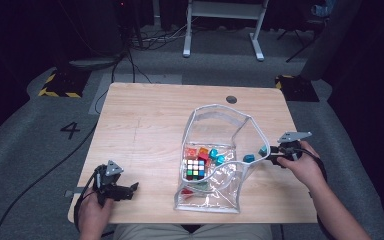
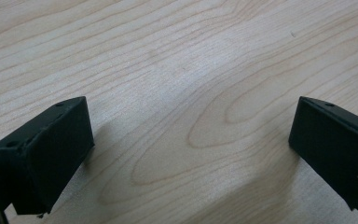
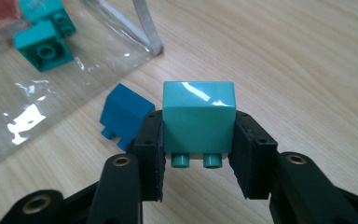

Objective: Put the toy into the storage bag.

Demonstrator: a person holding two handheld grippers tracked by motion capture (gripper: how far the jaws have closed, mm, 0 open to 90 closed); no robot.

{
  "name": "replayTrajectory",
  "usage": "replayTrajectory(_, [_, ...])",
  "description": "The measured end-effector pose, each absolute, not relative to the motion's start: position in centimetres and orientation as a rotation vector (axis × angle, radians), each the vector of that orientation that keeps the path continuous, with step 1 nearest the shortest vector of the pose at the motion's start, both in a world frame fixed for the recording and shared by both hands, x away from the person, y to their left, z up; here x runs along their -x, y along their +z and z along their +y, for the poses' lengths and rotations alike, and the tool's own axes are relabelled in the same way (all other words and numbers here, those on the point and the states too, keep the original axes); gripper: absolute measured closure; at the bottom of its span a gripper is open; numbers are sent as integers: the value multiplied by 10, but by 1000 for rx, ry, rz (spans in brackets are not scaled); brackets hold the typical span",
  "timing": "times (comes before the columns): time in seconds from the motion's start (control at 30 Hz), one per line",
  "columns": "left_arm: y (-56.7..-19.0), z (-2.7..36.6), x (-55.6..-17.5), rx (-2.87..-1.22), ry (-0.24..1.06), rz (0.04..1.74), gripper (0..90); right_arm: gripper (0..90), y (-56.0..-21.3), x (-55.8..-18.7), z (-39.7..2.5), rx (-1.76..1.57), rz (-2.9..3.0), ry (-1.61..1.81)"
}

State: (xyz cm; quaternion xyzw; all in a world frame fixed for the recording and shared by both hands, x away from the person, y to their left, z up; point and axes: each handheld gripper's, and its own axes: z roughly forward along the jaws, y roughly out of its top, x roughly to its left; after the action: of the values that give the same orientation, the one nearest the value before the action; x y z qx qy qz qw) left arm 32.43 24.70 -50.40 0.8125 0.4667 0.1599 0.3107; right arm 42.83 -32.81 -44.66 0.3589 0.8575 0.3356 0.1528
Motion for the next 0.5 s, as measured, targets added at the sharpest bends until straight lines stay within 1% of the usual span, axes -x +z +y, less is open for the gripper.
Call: replayTrajectory(0.5, [-504, 247, -324, -2146, 421, 1231, 0, 591, -384, -407, -340, -975, 2409, 1054])
